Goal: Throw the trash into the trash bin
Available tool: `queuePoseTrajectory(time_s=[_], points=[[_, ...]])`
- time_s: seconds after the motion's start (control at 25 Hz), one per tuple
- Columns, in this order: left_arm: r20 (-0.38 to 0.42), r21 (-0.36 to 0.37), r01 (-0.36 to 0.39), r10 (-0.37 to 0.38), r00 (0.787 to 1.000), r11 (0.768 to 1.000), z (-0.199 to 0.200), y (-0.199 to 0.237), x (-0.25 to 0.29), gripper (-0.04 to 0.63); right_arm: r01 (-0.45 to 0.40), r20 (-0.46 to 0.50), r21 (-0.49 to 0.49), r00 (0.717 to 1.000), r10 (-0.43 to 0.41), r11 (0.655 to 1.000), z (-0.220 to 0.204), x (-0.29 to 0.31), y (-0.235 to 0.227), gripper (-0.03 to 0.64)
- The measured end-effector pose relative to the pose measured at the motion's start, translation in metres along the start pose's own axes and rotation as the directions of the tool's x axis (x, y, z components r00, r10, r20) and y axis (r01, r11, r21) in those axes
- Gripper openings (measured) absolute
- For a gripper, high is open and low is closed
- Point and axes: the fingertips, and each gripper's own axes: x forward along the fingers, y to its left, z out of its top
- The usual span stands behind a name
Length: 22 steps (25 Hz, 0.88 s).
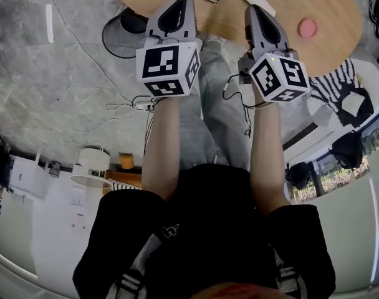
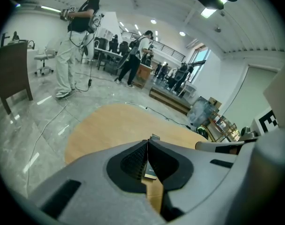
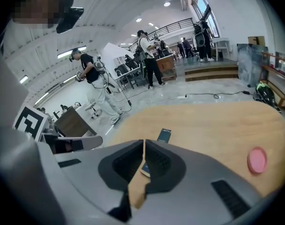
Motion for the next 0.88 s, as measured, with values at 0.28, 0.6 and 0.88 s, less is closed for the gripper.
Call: queuePoseTrajectory(time_s=[0.28,0.6,0.88], points=[[-0.014,-0.002,-0.012,0.012,1.0,1.0,-0.024,0.023,0.018,0.011,-0.017,-0.066,0.009,0.998,0.018,1.0,-0.041,0.044,-0.001,0.064],[-0.051,0.027,0.006,-0.004,0.999,1.0,-0.044,0.037,0.022,0.011,0.058,-0.134,0.012,0.989,-0.056,0.998,-0.07,0.089,-0.008,0.226],[-0.07,0.045,-0.002,0.005,0.998,0.999,-0.053,0.056,0.015,0.011,0.152,-0.188,-0.004,0.971,-0.15,0.988,-0.088,0.123,-0.012,0.243]])
